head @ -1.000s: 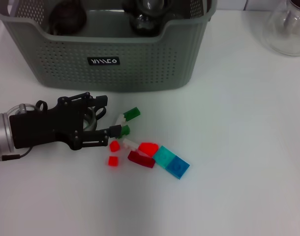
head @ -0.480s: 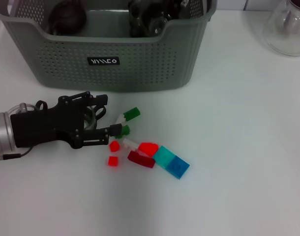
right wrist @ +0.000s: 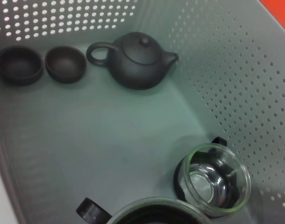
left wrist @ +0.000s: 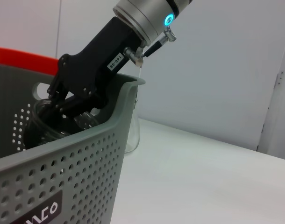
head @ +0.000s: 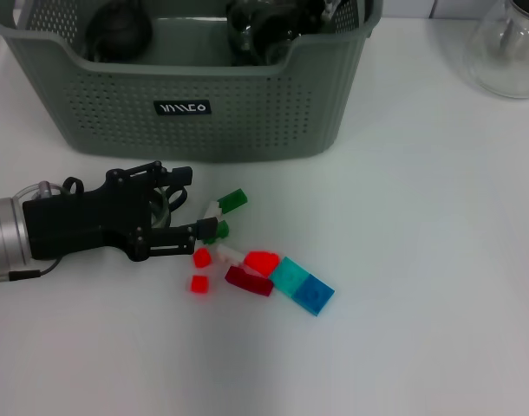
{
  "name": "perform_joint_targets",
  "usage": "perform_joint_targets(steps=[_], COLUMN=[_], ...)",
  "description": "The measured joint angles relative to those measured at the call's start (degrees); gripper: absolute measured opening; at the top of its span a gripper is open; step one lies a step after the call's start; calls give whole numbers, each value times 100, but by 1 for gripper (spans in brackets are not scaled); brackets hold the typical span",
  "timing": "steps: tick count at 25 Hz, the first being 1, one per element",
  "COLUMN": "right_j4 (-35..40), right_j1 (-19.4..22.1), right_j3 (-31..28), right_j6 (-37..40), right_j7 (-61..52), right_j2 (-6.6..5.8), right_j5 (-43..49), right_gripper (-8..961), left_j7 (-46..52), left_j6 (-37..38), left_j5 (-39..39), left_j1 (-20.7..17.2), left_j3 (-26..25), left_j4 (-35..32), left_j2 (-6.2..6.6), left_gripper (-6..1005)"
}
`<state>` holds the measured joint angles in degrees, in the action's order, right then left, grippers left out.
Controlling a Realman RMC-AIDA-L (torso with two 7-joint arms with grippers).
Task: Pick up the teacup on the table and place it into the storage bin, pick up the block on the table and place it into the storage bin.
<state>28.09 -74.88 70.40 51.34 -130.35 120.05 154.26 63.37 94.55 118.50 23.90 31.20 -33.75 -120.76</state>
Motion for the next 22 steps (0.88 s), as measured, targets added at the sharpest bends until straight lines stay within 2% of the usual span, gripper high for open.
perform_joint_targets(steps=[21, 22], right_j4=[3, 10], right_j1=[9, 9], right_j3=[0, 0], right_j6=[147, 155], right_j7=[-43, -43], right_j2=[5, 7], right_j5=[-2, -1], right_gripper=[181, 220], left_j7=[0, 0], left_j6=[3, 3], left_j5=[24, 24], left_j1=[9, 9], left_j3=[4, 6], left_j4=[0, 0], left_j2=[0, 0], left_gripper=[856, 857])
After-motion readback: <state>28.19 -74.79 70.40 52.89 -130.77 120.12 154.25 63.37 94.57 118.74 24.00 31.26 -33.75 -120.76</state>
